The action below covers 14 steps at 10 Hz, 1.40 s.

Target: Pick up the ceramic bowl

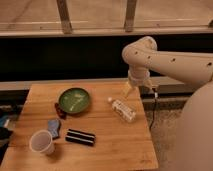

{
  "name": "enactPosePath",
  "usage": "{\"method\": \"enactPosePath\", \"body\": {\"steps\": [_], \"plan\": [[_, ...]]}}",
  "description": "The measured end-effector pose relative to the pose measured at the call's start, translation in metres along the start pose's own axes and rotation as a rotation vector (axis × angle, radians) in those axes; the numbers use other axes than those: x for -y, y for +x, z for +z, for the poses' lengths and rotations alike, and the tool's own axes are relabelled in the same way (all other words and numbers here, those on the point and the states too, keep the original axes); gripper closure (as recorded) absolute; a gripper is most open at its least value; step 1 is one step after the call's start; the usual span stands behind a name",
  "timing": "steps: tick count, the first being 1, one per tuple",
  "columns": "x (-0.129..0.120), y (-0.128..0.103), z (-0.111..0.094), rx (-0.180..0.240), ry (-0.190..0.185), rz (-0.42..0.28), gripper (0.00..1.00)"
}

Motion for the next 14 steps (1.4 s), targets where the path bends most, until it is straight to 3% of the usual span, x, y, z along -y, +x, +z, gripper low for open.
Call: {"method": "enactPosePath", "body": {"steps": [3,6,9,12,13,14], "plan": [[-0.002,0.000,-0.001,0.004,0.007,-0.010,0.23],[-0.021,-0.021,-0.018,0.086,-0.001,-0.072,0.23],[-0.077,-0.065,-0.036,0.163,-0.038,-0.159,0.23],[-0.148,-0.098,-0.051,0.251,-0.118,-0.252,0.23],[-0.164,-0.102,-0.054,0.265,-0.132,-0.275,0.23],[-0.160,-0.100,-0.053,0.257,-0.126,-0.272,0.23]]}}
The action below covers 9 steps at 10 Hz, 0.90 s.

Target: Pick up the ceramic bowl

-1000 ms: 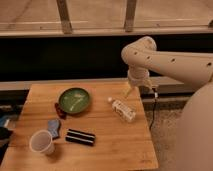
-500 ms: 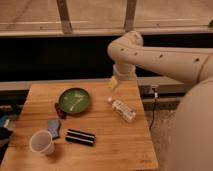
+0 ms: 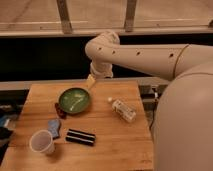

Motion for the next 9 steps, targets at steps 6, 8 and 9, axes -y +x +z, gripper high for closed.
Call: {"method": "enactPosePath", "body": {"steps": [6,8,9], "plan": [[-0.006,-0.002,0.013,-0.006,-0.003,-0.025,0.23],[-0.032,-0.019,0.045,-0.022,-0.039,-0.058,0.23],[-0.048,-0.027,0.068,-0.034,-0.060,-0.075,0.23]]}}
